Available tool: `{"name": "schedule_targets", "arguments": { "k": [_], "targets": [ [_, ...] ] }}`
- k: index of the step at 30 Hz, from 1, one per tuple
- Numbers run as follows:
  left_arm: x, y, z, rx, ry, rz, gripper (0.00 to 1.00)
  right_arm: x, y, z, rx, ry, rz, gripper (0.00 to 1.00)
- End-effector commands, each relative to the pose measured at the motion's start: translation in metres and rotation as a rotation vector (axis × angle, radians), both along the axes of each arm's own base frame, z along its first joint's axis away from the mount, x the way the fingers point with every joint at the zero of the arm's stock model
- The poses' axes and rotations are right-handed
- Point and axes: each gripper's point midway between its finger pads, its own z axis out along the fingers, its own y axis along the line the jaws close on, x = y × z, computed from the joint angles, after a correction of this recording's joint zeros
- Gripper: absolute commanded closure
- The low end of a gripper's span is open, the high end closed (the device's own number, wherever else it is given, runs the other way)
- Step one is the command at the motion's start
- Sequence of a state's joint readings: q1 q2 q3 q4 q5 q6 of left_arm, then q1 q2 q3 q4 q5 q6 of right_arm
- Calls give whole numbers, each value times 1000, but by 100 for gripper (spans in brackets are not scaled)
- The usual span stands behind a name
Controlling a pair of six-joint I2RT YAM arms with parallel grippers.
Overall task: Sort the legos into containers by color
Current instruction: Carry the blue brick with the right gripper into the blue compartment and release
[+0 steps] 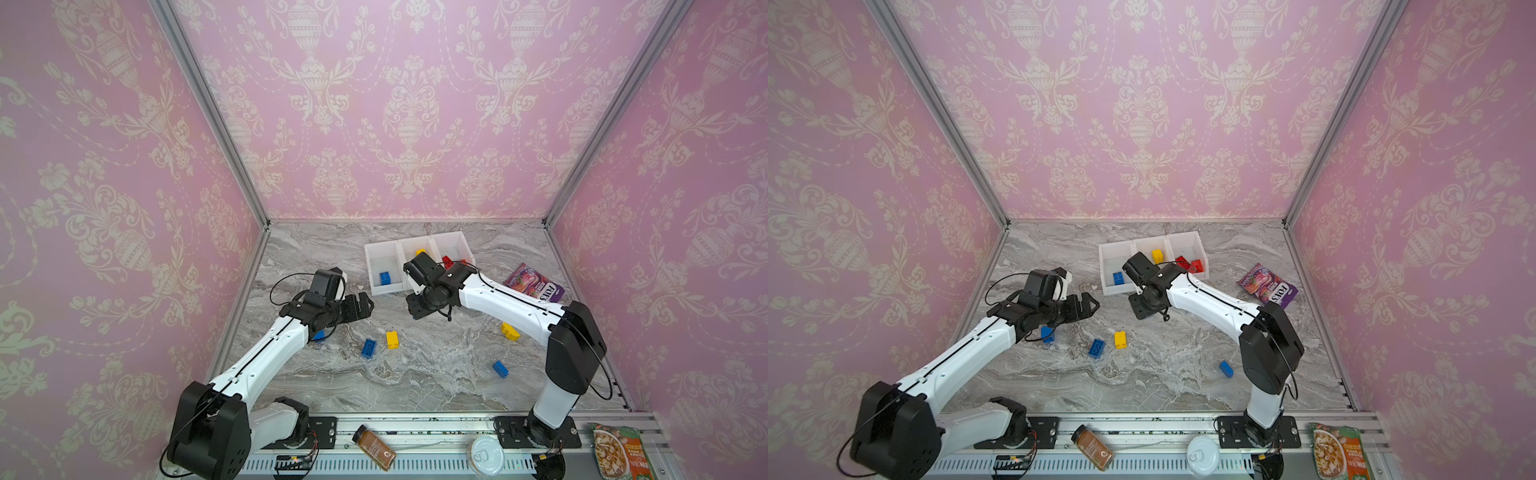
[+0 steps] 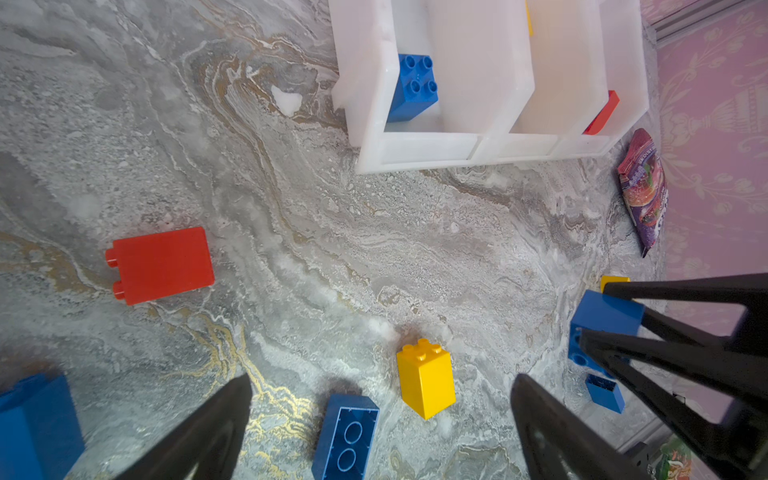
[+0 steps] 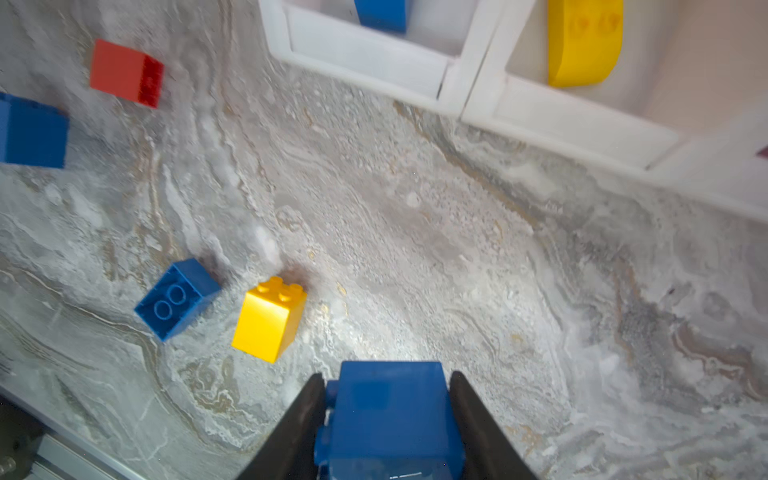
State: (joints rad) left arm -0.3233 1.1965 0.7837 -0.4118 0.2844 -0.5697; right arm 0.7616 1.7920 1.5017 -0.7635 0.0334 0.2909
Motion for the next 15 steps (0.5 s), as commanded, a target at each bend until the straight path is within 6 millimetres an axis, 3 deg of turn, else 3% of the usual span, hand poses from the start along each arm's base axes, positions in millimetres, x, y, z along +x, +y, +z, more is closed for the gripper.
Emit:
{"name": "schedule_targets", "arguments": {
  "k": [1, 8, 15],
  "targets": [
    [-3, 0, 4, -29, 0, 3, 1, 17, 23, 8, 28, -30, 31, 53],
    [-5, 0, 4, -32, 0, 5, 1, 69, 57, 26, 45, -147, 50, 53],
    [-6, 0, 6, -36, -5, 6, 1, 122, 79, 28, 79, -201, 30, 53]
  ]
}}
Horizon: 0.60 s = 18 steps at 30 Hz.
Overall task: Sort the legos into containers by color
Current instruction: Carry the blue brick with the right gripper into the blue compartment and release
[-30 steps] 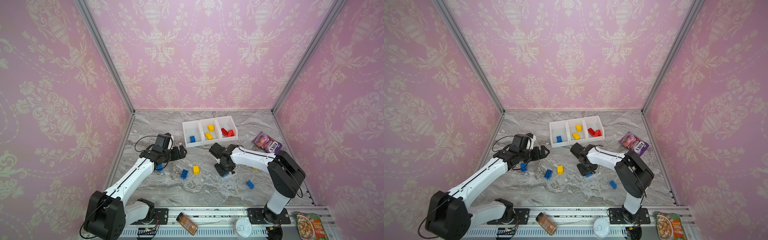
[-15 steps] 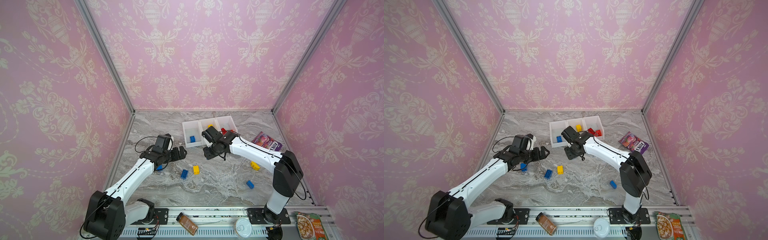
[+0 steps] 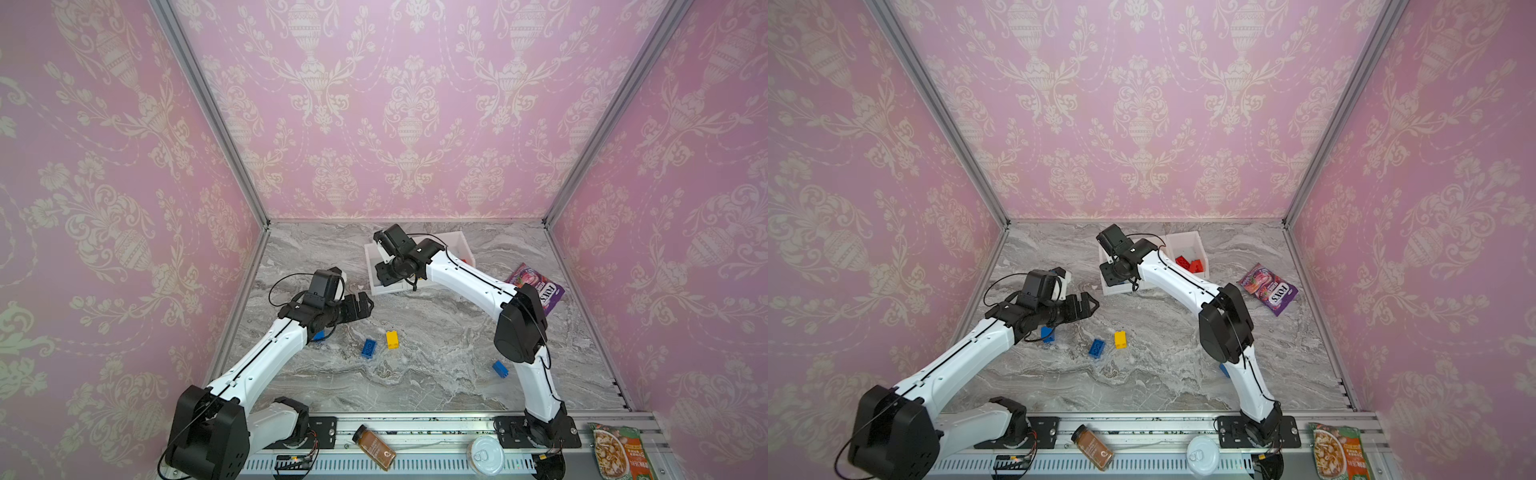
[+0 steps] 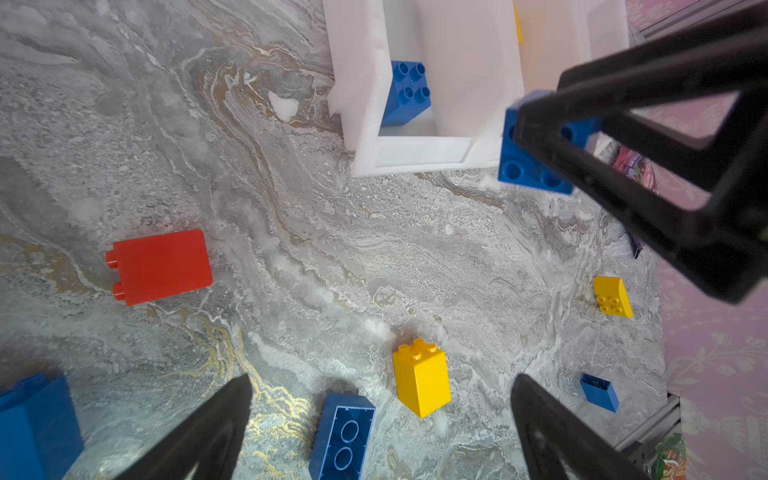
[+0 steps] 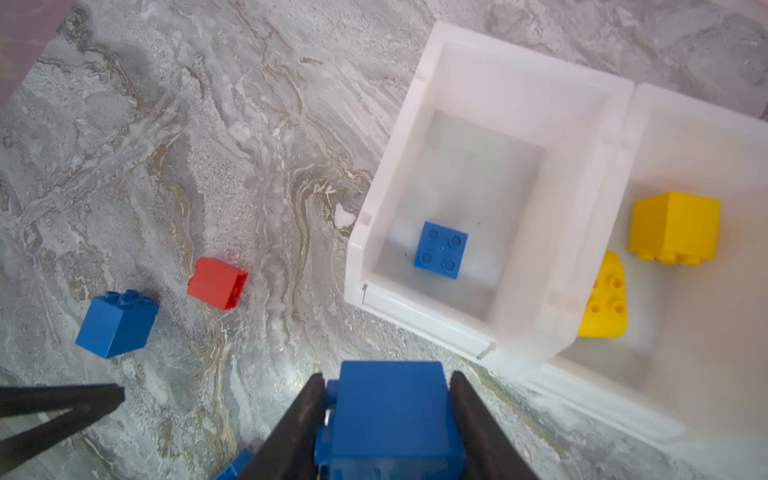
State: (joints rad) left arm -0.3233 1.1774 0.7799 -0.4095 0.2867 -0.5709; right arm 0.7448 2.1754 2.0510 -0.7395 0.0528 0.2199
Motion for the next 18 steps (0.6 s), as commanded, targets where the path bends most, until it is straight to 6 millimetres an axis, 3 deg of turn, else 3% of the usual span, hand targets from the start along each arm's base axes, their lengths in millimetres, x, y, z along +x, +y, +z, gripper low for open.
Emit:
{"name": "schedule_targets", "arguments": {
  "k": [1, 7, 18],
  "targets": [
    [-5, 0, 2, -29, 10, 7, 1, 26, -1, 1, -3, -30, -14, 53],
    [-7, 2, 4, -25, 8, 10, 1, 59, 4, -14, 20, -29, -42, 52],
    [-5, 1, 5, -24, 11, 10, 1, 87, 4, -32, 46, -32, -77, 46]
  ]
}}
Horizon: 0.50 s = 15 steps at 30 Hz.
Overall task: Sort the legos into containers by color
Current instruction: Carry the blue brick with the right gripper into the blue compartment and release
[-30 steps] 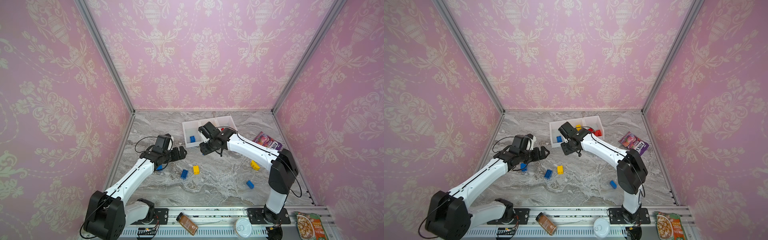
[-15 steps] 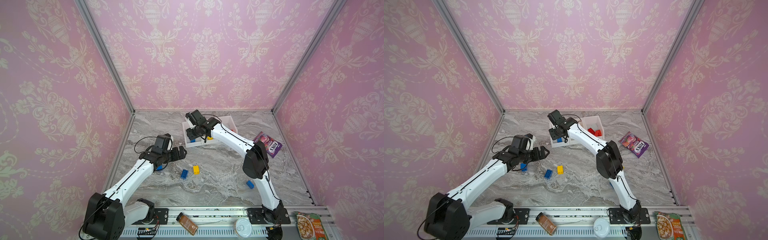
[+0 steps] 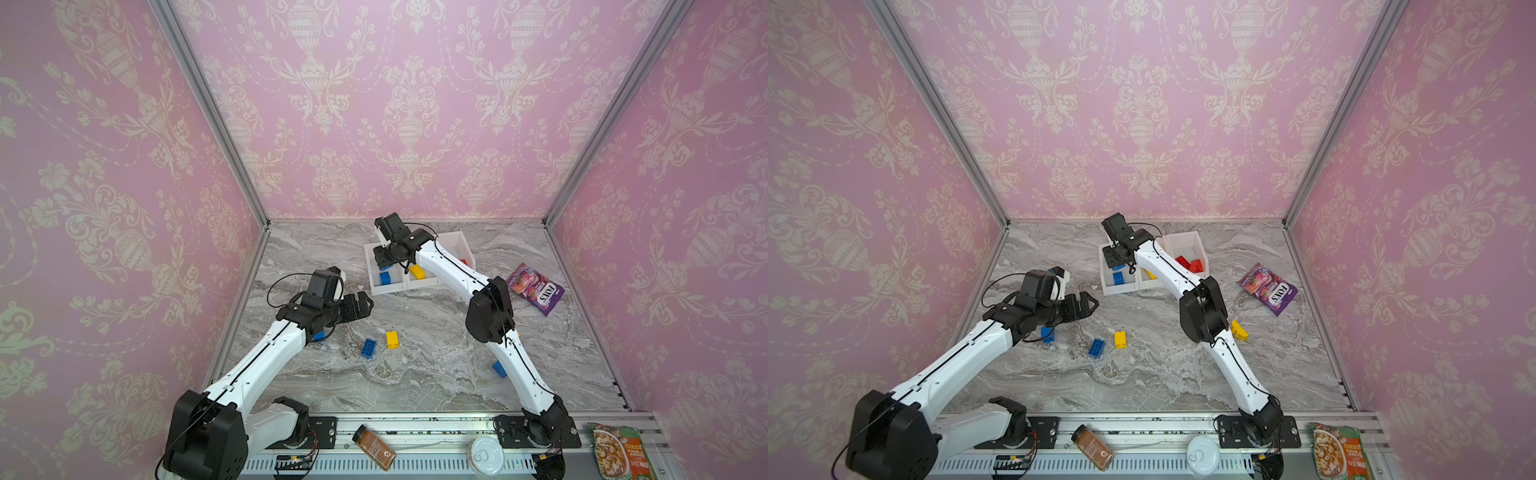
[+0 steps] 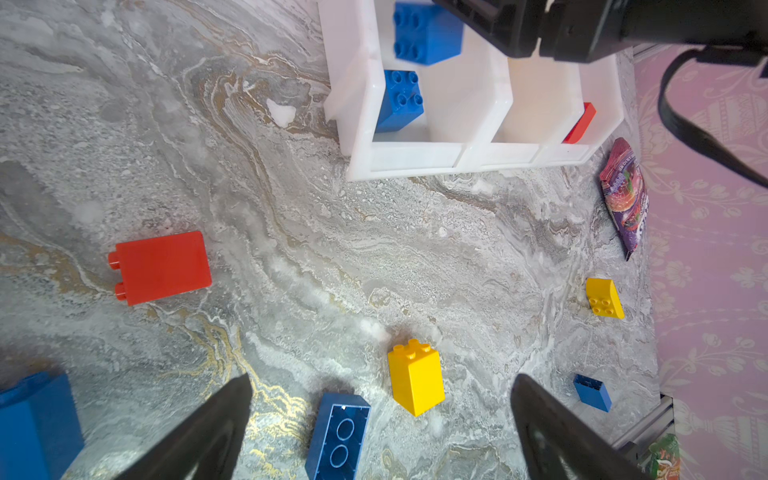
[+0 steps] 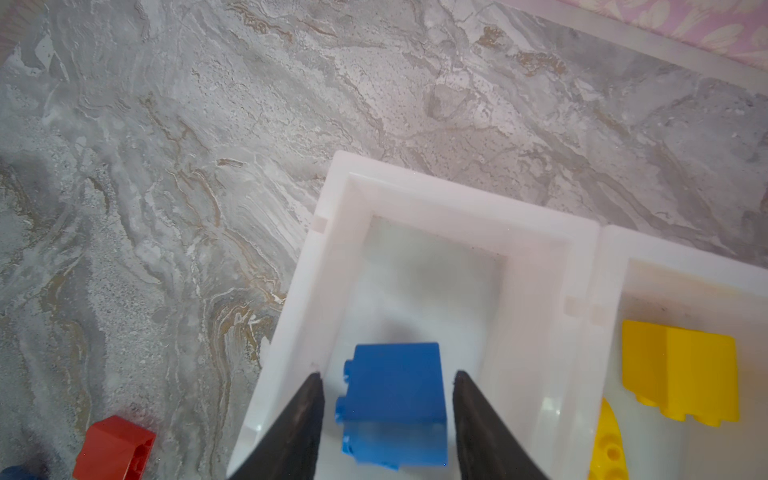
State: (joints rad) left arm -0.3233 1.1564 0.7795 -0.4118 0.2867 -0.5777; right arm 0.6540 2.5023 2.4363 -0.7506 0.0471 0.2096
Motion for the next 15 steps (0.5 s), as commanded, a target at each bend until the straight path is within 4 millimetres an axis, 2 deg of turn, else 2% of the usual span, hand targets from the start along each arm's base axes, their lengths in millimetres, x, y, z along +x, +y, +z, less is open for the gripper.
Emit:
{"name": "schedule_targets", "arguments": {
  "k": [1, 6, 15],
  "targets": [
    [-4, 1, -1, -14, 25, 5, 1, 2, 1, 5, 17, 6, -1, 44],
    [-4, 2, 0, -12, 27, 9, 1, 2, 0, 3, 21, 15, -2, 38],
    [-4, 3, -1, -5, 30, 11, 1, -4, 0, 19, 45, -1, 8, 36]
  ]
}}
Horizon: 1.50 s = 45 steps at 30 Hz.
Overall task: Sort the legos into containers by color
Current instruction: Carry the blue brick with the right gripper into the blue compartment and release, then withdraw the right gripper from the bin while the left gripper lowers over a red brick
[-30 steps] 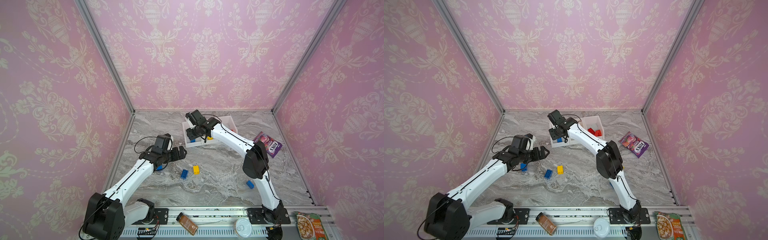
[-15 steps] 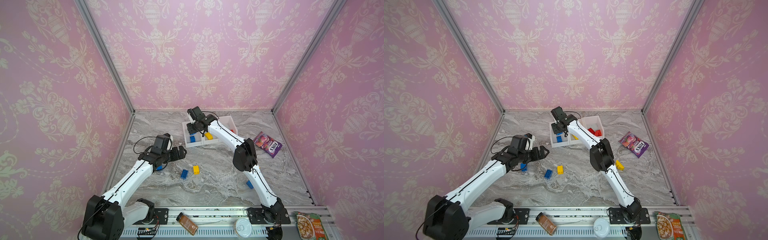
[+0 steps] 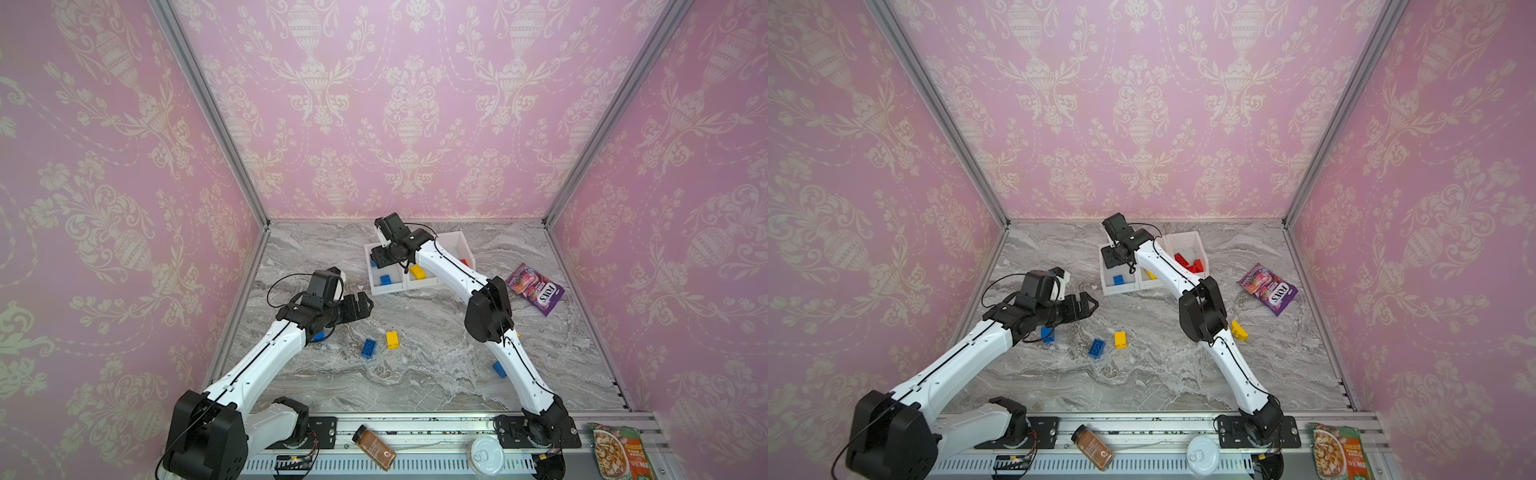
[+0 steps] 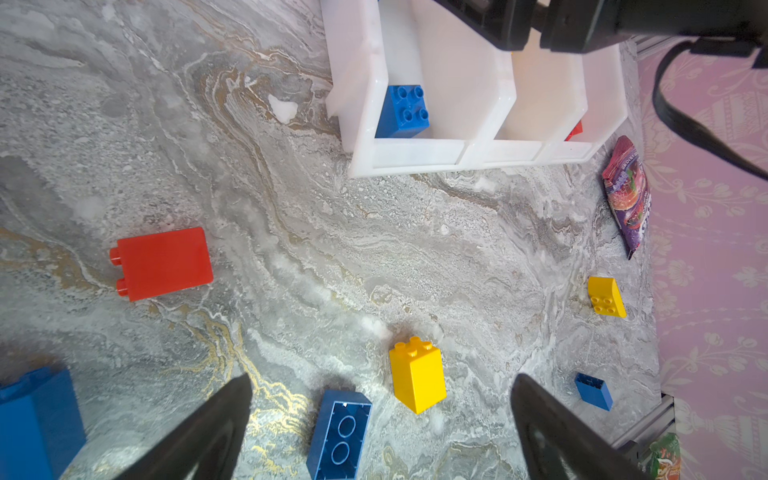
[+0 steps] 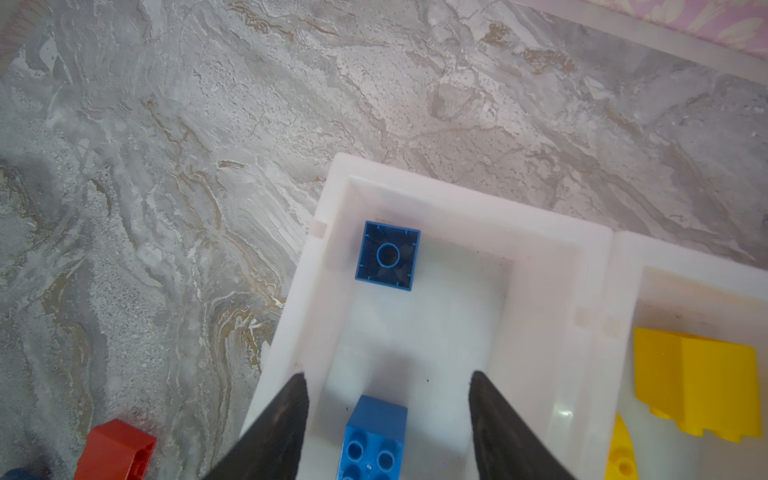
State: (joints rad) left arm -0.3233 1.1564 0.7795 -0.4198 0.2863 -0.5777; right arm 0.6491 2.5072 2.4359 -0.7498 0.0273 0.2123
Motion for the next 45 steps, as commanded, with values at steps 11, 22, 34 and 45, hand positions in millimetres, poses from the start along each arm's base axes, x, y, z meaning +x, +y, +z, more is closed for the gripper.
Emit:
{"name": "schedule_targets", "arguments": {
  "k": [11, 22, 34, 45],
  "targets": [
    [-2, 6, -2, 34, 35, 6, 1, -33, -1, 64, 97, -40, 39, 22],
    [0, 20, -6, 168, 66, -15, 1, -98, -22, 84, 171, 7, 71, 11],
    [5, 44, -29, 393, 168, -69, 4, -177, -65, 70, 181, 137, 56, 9],
    [21, 50, -46, 464, 219, -65, 6, -232, -112, 28, 104, 282, -9, 9]
  ]
}}
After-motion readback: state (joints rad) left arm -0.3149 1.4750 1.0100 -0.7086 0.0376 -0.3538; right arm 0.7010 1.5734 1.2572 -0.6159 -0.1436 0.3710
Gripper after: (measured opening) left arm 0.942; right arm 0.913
